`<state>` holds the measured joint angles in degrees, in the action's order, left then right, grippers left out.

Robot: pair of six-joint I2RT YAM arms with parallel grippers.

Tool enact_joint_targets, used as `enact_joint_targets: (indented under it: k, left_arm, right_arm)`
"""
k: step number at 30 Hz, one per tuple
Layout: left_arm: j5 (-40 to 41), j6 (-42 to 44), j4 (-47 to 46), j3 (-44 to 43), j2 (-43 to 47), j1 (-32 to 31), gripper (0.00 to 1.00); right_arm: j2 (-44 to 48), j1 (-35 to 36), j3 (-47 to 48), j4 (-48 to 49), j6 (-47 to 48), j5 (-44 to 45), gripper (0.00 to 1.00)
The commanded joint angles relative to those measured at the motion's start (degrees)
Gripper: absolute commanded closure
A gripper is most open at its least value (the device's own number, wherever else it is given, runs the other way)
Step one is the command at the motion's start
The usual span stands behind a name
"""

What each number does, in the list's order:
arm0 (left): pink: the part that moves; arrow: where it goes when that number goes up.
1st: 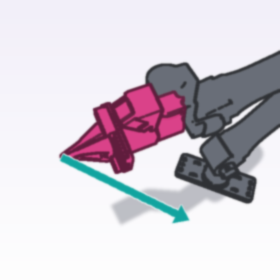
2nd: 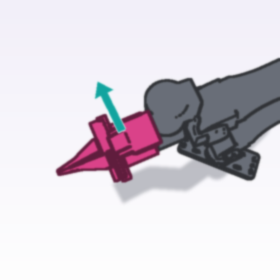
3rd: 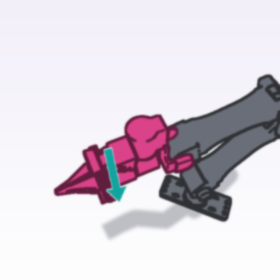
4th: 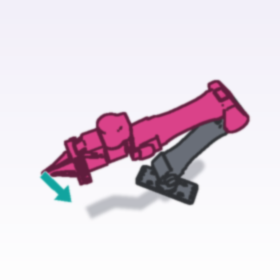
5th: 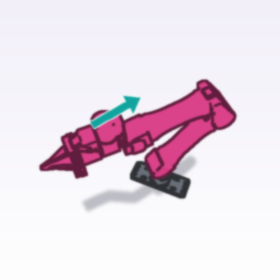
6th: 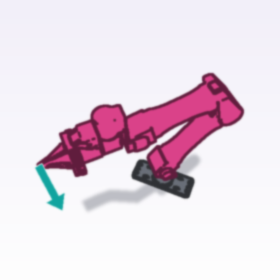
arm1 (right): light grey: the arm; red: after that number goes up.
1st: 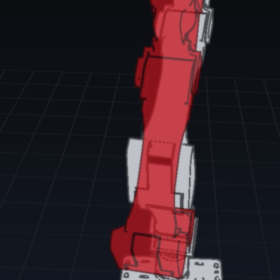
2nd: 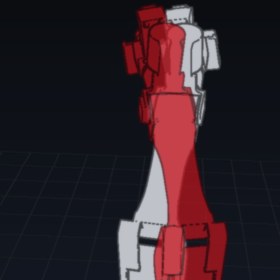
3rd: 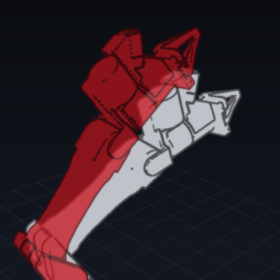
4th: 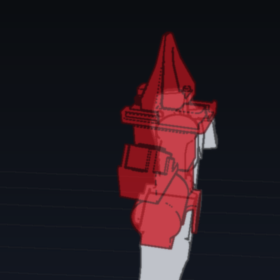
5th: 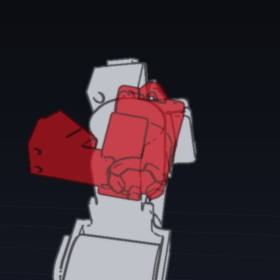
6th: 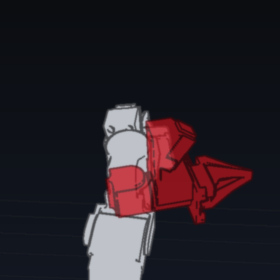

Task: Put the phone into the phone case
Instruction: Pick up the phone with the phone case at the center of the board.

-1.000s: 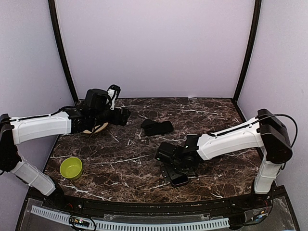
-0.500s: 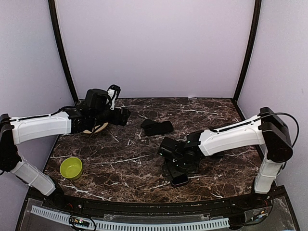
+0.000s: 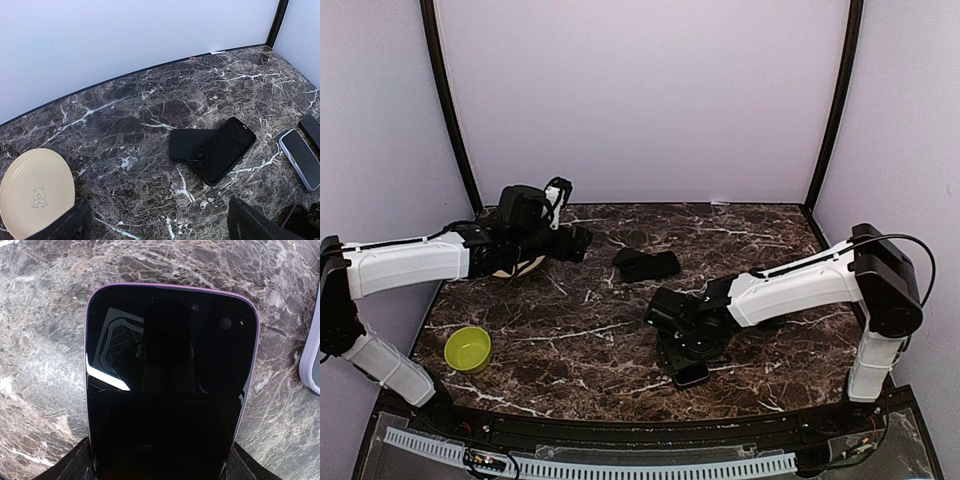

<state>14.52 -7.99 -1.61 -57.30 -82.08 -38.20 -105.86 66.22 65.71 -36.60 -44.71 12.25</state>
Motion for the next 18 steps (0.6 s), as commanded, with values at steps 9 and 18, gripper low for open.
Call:
enact_joint_targets:
  k: [9,18]
  left_arm:
    - [-4.0,-0.8,-0.8,-0.7,-1.1,-0.5,0.07]
    - [-13.3,-1.9,-10.6,4.6,-1.6,-8.0,0.09]
  right_arm:
    - [1.9,1.1,-2.5,5.2,1.2,3.2,0.67]
    - [8.0,1.8,-4.4,13.6,3.2,13.2,0.76]
